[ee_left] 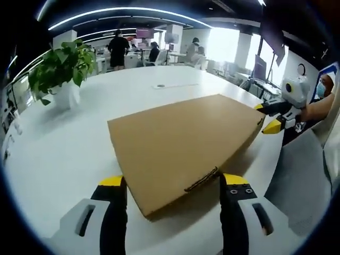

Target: Operate the shoe box by opening the lid, removing the specified soft item, and placing it in the target area until the item is outside and the box remains undamaged.

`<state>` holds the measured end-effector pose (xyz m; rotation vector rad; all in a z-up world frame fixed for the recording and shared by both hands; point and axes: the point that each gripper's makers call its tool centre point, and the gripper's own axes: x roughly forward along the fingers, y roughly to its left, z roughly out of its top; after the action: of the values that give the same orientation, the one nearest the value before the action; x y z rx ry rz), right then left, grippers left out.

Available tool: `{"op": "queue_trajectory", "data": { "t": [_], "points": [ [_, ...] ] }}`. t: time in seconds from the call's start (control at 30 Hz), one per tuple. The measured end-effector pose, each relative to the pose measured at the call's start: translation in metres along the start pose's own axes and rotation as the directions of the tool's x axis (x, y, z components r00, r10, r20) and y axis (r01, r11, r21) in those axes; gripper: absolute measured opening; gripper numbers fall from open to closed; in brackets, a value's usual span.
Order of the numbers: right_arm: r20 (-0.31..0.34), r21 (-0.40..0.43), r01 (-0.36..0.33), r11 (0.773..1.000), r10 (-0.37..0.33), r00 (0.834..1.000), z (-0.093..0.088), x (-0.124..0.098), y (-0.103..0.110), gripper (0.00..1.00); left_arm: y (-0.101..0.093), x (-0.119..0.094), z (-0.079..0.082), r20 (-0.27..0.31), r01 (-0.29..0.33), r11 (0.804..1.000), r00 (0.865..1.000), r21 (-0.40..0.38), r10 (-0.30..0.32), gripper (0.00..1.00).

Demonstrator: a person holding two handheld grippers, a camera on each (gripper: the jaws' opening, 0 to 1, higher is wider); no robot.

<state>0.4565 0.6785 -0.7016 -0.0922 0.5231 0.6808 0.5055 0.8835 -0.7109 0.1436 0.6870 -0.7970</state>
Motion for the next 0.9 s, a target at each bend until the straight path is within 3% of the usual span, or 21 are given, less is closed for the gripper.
{"op": "queue_trajectory", "data": {
  "t": [0.33,0.63,0.9],
  "points": [
    [0.038,-0.043,0.026,0.999,-0.024,0.999,0.017,-0.009,-0.003,0.46,-0.007,-0.003,0.022,0.029,-0.01,1.0,1.0,0.011,0.01,0.77],
    [0.063,-0.096,0.054,0.994,-0.048,0.997,0.035,-0.014,-0.013,0.44,-0.002,-0.007,0.039,0.056,-0.039,0.998,0.998,0.042,0.036,0.73],
    [0.093,-0.132,0.067,0.989,-0.055,0.994,0.056,-0.017,-0.021,0.44,0.0,-0.014,0.062,0.123,-0.056,0.997,0.991,0.056,0.049,0.74]
  ]
}}
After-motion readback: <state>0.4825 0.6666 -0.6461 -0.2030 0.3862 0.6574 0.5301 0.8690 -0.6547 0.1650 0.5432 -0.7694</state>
